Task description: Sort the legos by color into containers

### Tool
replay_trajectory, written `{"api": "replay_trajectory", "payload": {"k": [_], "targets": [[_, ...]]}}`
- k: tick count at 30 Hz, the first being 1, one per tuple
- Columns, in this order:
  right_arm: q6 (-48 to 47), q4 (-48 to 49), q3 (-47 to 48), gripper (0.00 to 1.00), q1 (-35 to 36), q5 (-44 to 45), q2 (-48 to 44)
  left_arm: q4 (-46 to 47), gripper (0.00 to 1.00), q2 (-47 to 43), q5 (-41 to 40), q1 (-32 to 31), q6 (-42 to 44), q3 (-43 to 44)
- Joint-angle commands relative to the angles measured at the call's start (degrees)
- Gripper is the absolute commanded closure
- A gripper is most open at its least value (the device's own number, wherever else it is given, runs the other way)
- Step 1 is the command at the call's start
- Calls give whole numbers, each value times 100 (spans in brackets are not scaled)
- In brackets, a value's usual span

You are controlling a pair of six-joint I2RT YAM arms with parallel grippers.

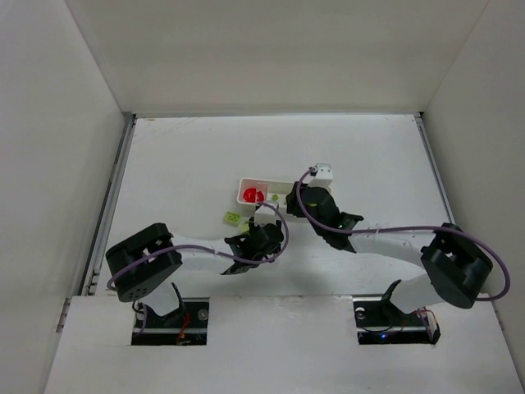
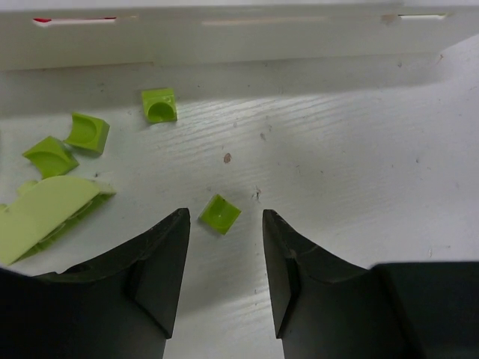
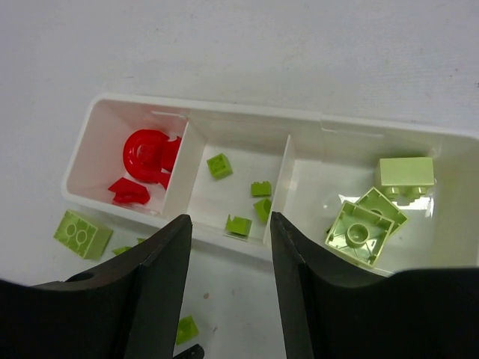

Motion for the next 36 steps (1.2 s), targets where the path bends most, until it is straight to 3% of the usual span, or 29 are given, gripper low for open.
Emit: {"api": "replay_trajectory", "payload": {"k": [1,4,11,14,24,29,36], "targets": [[110,245,-104,48,40,140,-262,236,60,159,-17,60,156,232],[119,271,-175,48,31,122,-333,244,61,282,18,104,165,258],[119,262,-245,48,31,140,-456,244,80,362,98,113,112,223],[154,227,-350,48,22,175,-666,140,84,82,98,95,86,188],[180,60,-746,51,-22,263,-1352,-134,84,-1010,413,657,305,679],[374,-133,-1053,62,4,307,-1651,-90,84,-440,870,1141,595,1399],[471,-230,-1344,62,338,298,-1968,-19,78,686,1152,1396,833,2244]]}}
